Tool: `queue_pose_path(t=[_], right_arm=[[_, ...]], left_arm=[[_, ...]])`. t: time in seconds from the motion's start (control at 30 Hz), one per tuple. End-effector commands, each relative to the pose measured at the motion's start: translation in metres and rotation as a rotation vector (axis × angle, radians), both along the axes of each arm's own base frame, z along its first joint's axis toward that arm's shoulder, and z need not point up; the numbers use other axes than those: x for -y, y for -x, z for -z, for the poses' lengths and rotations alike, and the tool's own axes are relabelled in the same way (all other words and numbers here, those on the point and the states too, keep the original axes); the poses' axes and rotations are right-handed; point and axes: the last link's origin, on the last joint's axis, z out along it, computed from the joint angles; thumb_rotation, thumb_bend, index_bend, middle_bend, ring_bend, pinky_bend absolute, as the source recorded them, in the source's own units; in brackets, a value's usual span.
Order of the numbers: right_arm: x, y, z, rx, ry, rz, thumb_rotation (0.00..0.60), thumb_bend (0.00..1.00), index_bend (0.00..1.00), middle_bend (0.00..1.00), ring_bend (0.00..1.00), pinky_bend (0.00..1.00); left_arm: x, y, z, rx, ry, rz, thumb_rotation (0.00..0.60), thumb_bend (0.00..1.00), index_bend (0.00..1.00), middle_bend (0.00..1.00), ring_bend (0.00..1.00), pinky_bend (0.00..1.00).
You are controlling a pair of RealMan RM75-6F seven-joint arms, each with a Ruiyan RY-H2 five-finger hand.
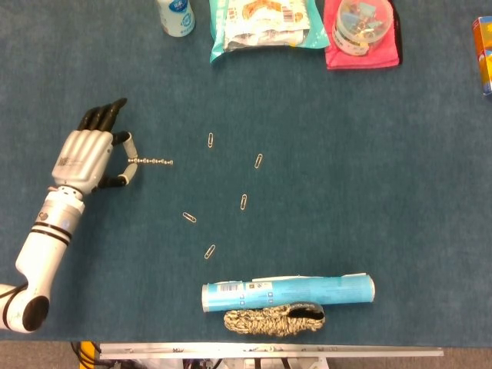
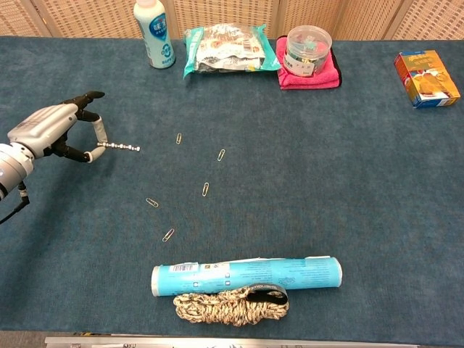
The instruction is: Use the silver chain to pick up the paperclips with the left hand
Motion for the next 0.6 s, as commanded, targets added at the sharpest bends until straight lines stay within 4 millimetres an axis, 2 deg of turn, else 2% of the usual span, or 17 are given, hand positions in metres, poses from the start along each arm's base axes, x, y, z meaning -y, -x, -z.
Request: queue_pose_path(t=[0.03, 0.6], right_arm=[[0.000, 0.000, 0.000, 0.001, 0.001, 0.001, 0.600, 0.00, 0.00, 0.06, 0.03, 0.22], [-0.005, 0.004, -0.004, 0.008, 0.017, 0.008, 0.600, 0.00, 0.00, 0.06, 0.03, 0.22]], left_arm=[[-0.004, -0.004, -0.001, -0.003, -0.002, 0.009, 0.600, 0.36, 0.59, 0.00, 0.00, 0.05], [-0.030, -0.025, 0.005, -0.016, 0.011, 0.045, 0.600, 0.36, 0.58, 0.00, 0.00, 0.05]])
